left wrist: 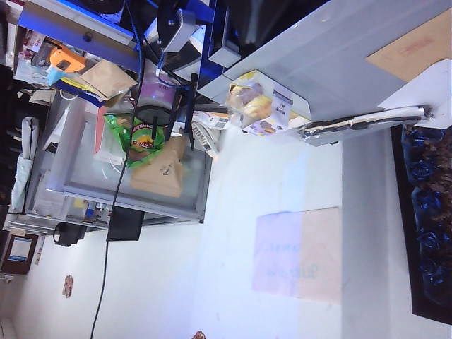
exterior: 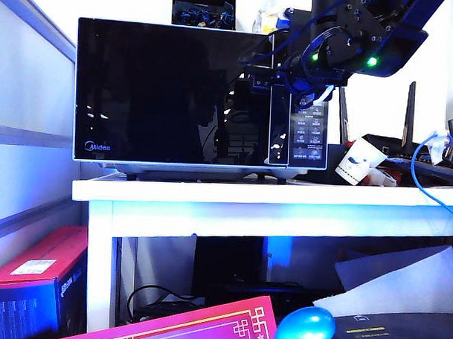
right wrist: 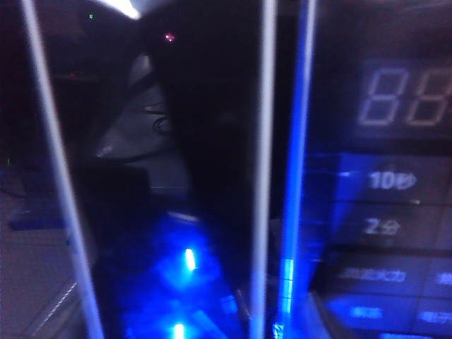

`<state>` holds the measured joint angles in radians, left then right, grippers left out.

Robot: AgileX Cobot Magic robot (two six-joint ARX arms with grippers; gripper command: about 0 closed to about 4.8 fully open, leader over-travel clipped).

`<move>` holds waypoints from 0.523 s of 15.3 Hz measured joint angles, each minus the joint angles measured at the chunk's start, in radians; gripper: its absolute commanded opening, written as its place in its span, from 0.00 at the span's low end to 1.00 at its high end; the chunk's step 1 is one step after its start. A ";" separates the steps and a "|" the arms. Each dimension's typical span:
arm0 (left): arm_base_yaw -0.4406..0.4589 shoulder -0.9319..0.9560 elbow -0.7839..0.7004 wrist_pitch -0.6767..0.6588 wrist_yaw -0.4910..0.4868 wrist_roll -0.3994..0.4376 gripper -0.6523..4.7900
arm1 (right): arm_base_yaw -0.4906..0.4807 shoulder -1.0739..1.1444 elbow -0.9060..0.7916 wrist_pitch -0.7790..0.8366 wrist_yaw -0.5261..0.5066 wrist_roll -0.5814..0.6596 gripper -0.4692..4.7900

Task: Open the microwave door, place the box of snacks from the top of the microwave inside, then close the microwave door.

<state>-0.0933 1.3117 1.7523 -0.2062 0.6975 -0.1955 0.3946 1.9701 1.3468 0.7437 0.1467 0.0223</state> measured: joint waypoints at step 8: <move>0.000 0.000 0.000 -0.021 0.000 0.000 0.11 | 0.000 0.005 0.003 0.000 -0.036 0.002 0.50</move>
<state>-0.0933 1.3117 1.7523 -0.2272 0.6975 -0.1951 0.3946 1.9747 1.3495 0.7433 0.1108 0.0246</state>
